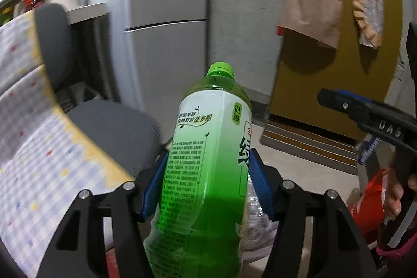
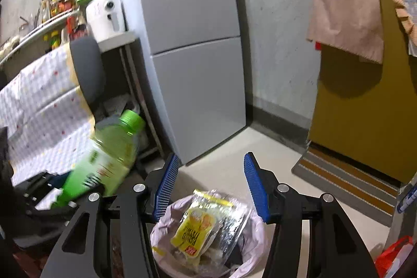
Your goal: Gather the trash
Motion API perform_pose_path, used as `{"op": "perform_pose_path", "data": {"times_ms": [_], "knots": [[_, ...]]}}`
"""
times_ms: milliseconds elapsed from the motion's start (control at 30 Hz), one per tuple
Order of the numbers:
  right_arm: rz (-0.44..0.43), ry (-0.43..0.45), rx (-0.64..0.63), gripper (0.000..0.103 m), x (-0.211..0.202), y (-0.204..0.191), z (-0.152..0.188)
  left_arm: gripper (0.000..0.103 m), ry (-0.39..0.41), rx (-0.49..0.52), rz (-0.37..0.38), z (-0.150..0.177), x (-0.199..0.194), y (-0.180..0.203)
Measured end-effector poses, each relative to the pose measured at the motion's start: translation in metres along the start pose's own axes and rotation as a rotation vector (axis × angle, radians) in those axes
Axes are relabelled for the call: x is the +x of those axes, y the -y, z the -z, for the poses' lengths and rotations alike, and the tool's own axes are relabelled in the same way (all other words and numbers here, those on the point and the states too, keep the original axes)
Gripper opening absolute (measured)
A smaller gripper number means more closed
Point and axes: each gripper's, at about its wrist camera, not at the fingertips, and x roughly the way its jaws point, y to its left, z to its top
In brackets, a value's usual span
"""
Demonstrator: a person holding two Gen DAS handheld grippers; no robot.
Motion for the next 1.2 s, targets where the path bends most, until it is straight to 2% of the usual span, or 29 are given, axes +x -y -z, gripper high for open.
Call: {"op": "perform_pose_path", "data": {"times_ms": [200, 267, 367, 467, 600, 733, 800, 967, 1100, 1200], "knots": [[0.015, 0.028, 0.022, 0.054, -0.004, 0.017, -0.005, 0.061, -0.081, 0.042, 0.100, -0.011, 0.043, 0.028], [0.014, 0.025, 0.028, 0.054, -0.002, 0.021, -0.004, 0.069, -0.109, 0.045, 0.100, -0.008, 0.058, 0.031], [0.008, 0.012, 0.026, 0.054, 0.003, 0.022, -0.002, 0.070, -0.129, 0.039, 0.092, -0.002, 0.067, 0.027], [0.000, 0.000, 0.023, 0.054, 0.007, 0.020, 0.000, 0.070, -0.131, 0.029, 0.040, 0.001, 0.063, 0.012], [-0.028, -0.025, 0.005, 0.054, 0.011, 0.007, 0.004, 0.070, -0.131, -0.031, -0.033, 0.005, 0.046, -0.017], [-0.096, -0.088, -0.030, 0.055, 0.017, -0.020, 0.009, 0.075, -0.131, -0.063, -0.139, 0.012, 0.021, -0.041], [-0.116, -0.121, -0.062, 0.060, 0.020, -0.037, 0.012, 0.078, -0.132, -0.078, -0.193, 0.016, 0.005, -0.052], [-0.146, -0.200, -0.117, 0.070, 0.018, -0.071, 0.015, 0.095, -0.108, -0.131, -0.266, 0.021, -0.041, -0.073], [-0.174, -0.231, -0.145, 0.085, 0.006, -0.093, 0.013, 0.096, -0.094, -0.152, -0.320, 0.022, -0.079, -0.083], [-0.191, -0.214, -0.187, 0.088, -0.007, -0.109, 0.006, 0.096, -0.102, -0.172, -0.356, 0.022, -0.097, -0.088]]}}
